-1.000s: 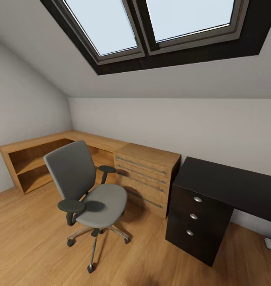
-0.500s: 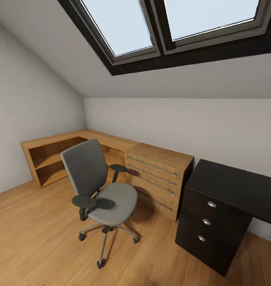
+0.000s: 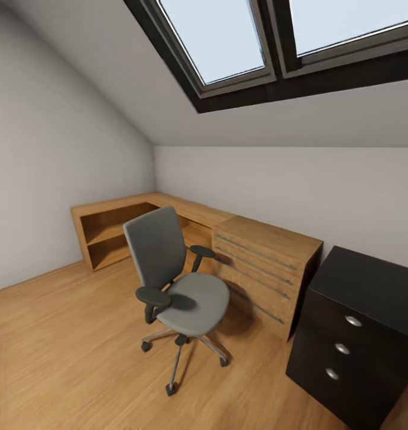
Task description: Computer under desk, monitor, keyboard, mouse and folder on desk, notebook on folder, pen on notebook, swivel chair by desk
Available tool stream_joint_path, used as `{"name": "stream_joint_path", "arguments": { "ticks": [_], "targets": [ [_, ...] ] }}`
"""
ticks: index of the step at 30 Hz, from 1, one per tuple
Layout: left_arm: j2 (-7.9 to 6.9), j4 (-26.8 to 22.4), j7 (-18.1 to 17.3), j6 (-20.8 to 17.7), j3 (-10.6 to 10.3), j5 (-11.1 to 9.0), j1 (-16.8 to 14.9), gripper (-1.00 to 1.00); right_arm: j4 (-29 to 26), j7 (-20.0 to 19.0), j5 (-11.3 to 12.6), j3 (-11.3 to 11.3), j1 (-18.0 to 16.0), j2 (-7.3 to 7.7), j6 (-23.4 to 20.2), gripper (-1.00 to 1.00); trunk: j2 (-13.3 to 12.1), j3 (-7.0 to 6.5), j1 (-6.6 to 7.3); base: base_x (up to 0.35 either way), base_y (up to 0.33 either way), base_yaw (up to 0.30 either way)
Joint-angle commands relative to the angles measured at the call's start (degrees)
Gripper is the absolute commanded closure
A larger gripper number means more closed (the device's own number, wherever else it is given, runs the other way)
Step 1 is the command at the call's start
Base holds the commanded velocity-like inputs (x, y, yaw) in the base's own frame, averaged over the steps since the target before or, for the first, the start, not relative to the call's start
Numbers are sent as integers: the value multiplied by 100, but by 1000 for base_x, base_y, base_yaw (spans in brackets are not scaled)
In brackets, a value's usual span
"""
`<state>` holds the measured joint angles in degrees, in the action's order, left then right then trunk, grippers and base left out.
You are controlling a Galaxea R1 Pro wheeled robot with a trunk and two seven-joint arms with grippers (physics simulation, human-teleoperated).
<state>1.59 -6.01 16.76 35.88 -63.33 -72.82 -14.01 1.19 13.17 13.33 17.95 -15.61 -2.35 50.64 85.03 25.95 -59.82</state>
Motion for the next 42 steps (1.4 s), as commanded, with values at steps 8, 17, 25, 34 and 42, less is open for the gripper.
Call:
{"name": "stream_joint_path", "arguments": {
  "ticks": [8, 17, 25, 34, 42],
  "targets": [
    [0, -5, 55, 6, -48, -4, -3, -100, 7, 19, 30, 47, 14, 2, 57, -100, 4, 23, 0, 0, 0, 279],
    [0, -5, 55, 6, -48, -4, -5, -100, 4, 19, 29, 44, 22, 6, 52, -100, 4, 42, 0, 0, 0, 279],
    [0, -5, 55, 6, -48, -4, -4, -100, 4, 19, 29, 43, 21, 6, 52, -100, 4, 59, 0, 0, 0, 279],
    [-1, -5, 55, 6, -48, -4, -5, -100, 4, 19, 29, 42, 23, 11, 43, -100, 4, 78, 0, 0, 0, 278],
    [0, 2, 16, -1, -48, -4, -5, -100, 0, 19, 29, 57, 23, 31, -2, -100, 4, 96, 0, 0, 0, 278]
  ]
}}
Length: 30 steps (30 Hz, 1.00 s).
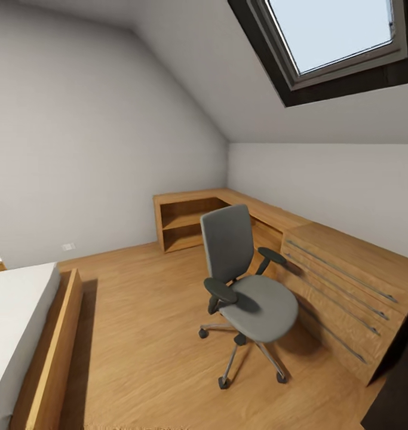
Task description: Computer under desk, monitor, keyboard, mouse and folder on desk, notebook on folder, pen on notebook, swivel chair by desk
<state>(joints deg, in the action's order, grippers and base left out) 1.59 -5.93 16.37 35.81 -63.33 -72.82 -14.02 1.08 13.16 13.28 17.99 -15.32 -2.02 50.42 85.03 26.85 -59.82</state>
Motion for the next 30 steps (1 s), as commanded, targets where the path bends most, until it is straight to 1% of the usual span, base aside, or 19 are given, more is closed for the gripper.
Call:
{"name": "stream_joint_path", "arguments": {
  "ticks": [1, 4, 5, 6, 7, 8, 10, 12, 13, 14, 15, 16, 17, 20, 23, 26, 30],
  "targets": [
    [0, -5, 56, 6, -48, -4, -4, -100, 10, 20, 34, 50, -6, 7, 17, -100, 3, 8, 0, 0, 0, 278],
    [-7, -5, 62, -29, -43, -4, -5, -100, 3, 24, 48, 34, -6, 21, -27, -100, 3, 15, 0, 0, 0, 278],
    [-9, -4, 64, -143, -32, -4, -5, -100, -2, 25, 56, 27, -6, 25, -54, -100, 3, 17, 0, 0, 0, 278],
    [-13, -4, 62, -359, -17, -6, -5, -100, -10, 25, 61, 22, -6, 38, -72, -100, 3, 19, 0, 0, 0, 278],
    [-14, -6, 62, -495, -11, -7, -5, -100, -19, 25, 64, 18, -6, 50, -78, -100, 3, 22, 0, 0, 0, 278],
    [-26, -16, 58, -996, 16, -24, -1, -100, -160, 27, 97, -2, -8, 81, -76, -100, 3, 25, 0, 0, 0, 277],
    [-26, -43, 68, -1189, 28, -36, 0, -100, -388, 28, 149, -12, -9, 84, -72, -100, 3, 31, 0, 0, 0, 276],
    [-21, -190, 89, -1335, 38, -42, -23, -100, -846, 30, 205, -17, -12, 92, -75, -100, 3, 38, 0, 0, 0, 272],
    [-20, -235, 93, -1355, 40, -45, -42, -100, -941, 31, 210, -18, -12, 95, -75, -100, 3, 42, 0, 0, 0, 268],
    [-14, -348, 100, -1401, 82, -257, -237, -100, -1230, 34, 222, -20, -15, 103, -65, -100, 3, 47, 0, 0, 0, 253],
    [-9, -389, 93, -1428, 110, -452, -343, -100, -1342, 32, 227, -21, -16, 109, -68, -100, 3, 52, 0, 0, 0, 239],
    [-7, -401, 90, -1442, 122, -538, -381, -100, -1373, 33, 229, -22, -16, 108, -74, -100, 3, 57, 0, 0, 0, 236],
    [-19, -413, 76, -1454, 127, -720, -455, -100, -1241, 29, 221, -5, -18, 64, -89, -100, 3, 62, 0, 0, 0, 234],
    [-14, -416, 66, -1454, 95, -792, -500, -100, -969, 9, 199, 19, -17, 21, -95, -100, 3, 74, 0, 0, 0, 175],
    [-14, -414, 65, -1448, 65, -761, -525, -100, -735, -10, 171, 34, -18, 24, -78, -100, 3, 77, 0, 0, 0, 51],
    [-17, -410, 62, -1448, 59, -754, -530, -100, -686, -19, 157, 37, -20, 26, -76, -100, 3, 78, 0, 85, 0, 11],
    [-18, -410, 64, -1452, 58, -752, -531, -100, -671, -23, 149, 43, -20, 26, -86, -100, 3, 78, 0, 254, 0, 3]
  ]
}}
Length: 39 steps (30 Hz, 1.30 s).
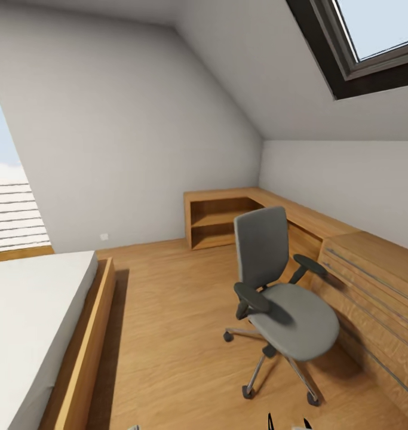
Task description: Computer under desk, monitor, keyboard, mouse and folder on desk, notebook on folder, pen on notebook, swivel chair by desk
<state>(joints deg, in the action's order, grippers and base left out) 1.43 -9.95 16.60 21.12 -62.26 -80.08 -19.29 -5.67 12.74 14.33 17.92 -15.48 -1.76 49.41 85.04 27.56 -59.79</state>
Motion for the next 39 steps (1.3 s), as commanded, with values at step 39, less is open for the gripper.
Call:
{"name": "stream_joint_path", "arguments": {
  "ticks": [39],
  "targets": [
    [7, -7, 36, -36, -58, -34, -5, -100, 5, 18, 52, 36, 0, -14, -1, -100, 3, 8, -3, 110, 0, 203]
  ]
}}
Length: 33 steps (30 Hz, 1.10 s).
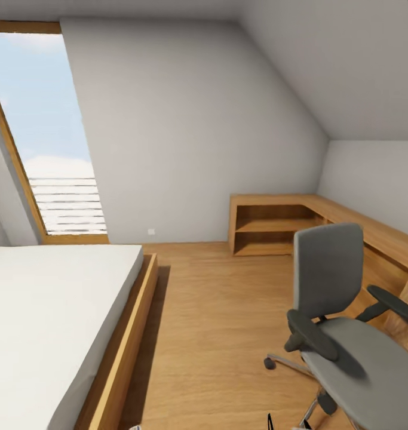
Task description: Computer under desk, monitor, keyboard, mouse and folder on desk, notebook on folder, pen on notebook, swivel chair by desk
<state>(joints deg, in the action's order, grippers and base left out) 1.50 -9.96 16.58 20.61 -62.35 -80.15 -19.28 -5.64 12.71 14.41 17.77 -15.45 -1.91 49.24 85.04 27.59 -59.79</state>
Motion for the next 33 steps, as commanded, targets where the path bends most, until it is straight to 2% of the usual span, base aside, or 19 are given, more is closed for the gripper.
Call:
{"name": "stream_joint_path", "arguments": {
  "ticks": [1, 8, 16, 33],
  "targets": [
    [-1, -6, 39, 14, -49, -25, -5, -100, 1, 21, 44, 51, -3, 3, 16, -100, 3, 8, -3, 295, 0, 279],
    [7, -6, 39, 14, -49, -21, -5, -100, 2, 21, 44, 51, -3, 6, 16, -100, 3, 25, -3, 264, 0, 279],
    [8, -6, 39, 13, -57, -19, -5, -100, -1, 26, 51, 43, -4, 6, 18, -100, 3, 46, -3, 40, 0, 259],
    [8, -6, 39, 13, -58, -18, -5, -100, 1, 22, 45, 44, -5, 15, 24, -100, 3, 48, -3, 1, 0, 11]
  ]
}}
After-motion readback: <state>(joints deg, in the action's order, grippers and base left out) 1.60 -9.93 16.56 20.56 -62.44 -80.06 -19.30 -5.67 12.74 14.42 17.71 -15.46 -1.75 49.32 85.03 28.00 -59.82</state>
